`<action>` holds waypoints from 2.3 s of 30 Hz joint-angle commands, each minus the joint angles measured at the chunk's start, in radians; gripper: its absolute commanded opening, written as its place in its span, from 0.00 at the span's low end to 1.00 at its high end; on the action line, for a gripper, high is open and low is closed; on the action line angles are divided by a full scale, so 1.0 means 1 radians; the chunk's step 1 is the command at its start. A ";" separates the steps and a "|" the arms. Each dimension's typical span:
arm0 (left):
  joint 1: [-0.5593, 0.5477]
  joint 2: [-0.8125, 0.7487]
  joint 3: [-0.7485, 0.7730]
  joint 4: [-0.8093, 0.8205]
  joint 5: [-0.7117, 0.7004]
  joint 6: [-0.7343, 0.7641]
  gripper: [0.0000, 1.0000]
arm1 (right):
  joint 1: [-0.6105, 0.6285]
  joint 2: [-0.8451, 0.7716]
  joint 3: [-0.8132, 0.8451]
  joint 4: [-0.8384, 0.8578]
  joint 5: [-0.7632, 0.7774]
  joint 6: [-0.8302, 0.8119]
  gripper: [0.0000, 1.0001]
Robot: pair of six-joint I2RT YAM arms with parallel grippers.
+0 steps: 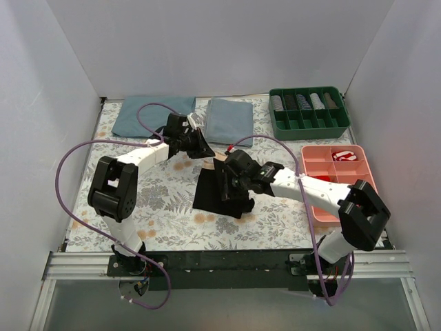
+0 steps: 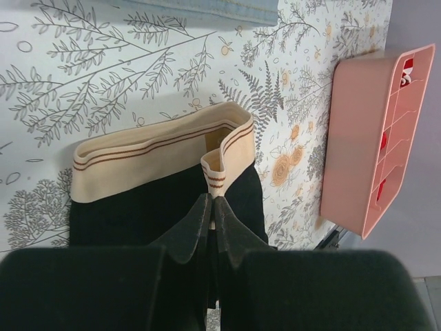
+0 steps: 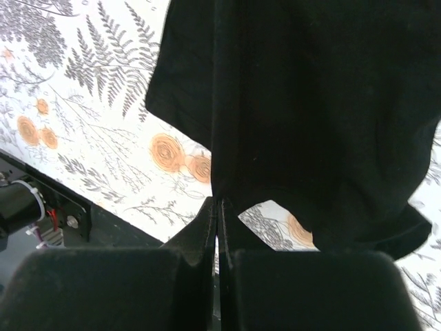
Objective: Roll the underwear
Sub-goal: Fold the underwear at the center of the board.
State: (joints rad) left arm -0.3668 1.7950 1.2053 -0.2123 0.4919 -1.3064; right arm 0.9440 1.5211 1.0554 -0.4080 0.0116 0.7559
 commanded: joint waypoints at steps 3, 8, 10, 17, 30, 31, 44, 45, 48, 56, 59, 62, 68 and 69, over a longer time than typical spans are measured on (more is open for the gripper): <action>0.048 0.029 0.011 0.007 0.080 0.067 0.00 | 0.006 0.085 0.120 0.086 -0.056 0.003 0.01; 0.054 0.052 0.013 -0.013 0.085 0.090 0.00 | 0.006 0.165 0.184 0.100 -0.081 0.006 0.01; 0.058 0.063 0.016 -0.028 0.086 0.102 0.00 | 0.007 0.191 0.193 0.104 -0.090 0.008 0.01; 0.069 0.104 0.027 -0.061 0.074 0.131 0.00 | 0.010 0.269 0.245 0.112 -0.102 0.017 0.01; 0.094 0.136 0.023 -0.079 0.034 0.164 0.00 | 0.013 0.366 0.302 0.136 -0.114 0.014 0.01; 0.092 0.139 0.025 -0.081 0.034 0.167 0.00 | 0.013 0.372 0.302 0.138 -0.113 0.014 0.01; 0.100 0.138 0.025 -0.096 -0.006 0.180 0.00 | 0.015 0.419 0.284 0.175 -0.136 0.019 0.01; 0.101 0.139 0.026 -0.098 -0.007 0.182 0.00 | 0.015 0.421 0.282 0.179 -0.140 0.017 0.01; 0.108 0.136 0.025 -0.099 -0.013 0.185 0.00 | 0.015 0.432 0.278 0.195 -0.160 0.020 0.01; 0.117 0.127 0.025 -0.102 -0.021 0.177 0.00 | 0.013 0.439 0.253 0.222 -0.176 0.046 0.01; 0.120 0.124 0.031 -0.102 -0.024 0.176 0.02 | 0.010 0.438 0.241 0.244 -0.188 0.059 0.01; 0.124 0.113 0.037 -0.104 -0.029 0.174 0.11 | 0.004 0.427 0.218 0.287 -0.197 0.082 0.01; 0.137 0.057 0.036 -0.116 -0.056 0.165 0.32 | -0.031 0.395 0.132 0.466 -0.303 0.108 0.25; 0.140 0.044 0.036 -0.121 -0.070 0.164 0.37 | -0.045 0.361 0.102 0.512 -0.320 0.114 0.30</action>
State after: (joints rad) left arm -0.2451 1.9430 1.2110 -0.3157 0.4667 -1.1423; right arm 0.9340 1.9499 1.2263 -0.0914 -0.2146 0.8406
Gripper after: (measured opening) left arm 0.296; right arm 0.239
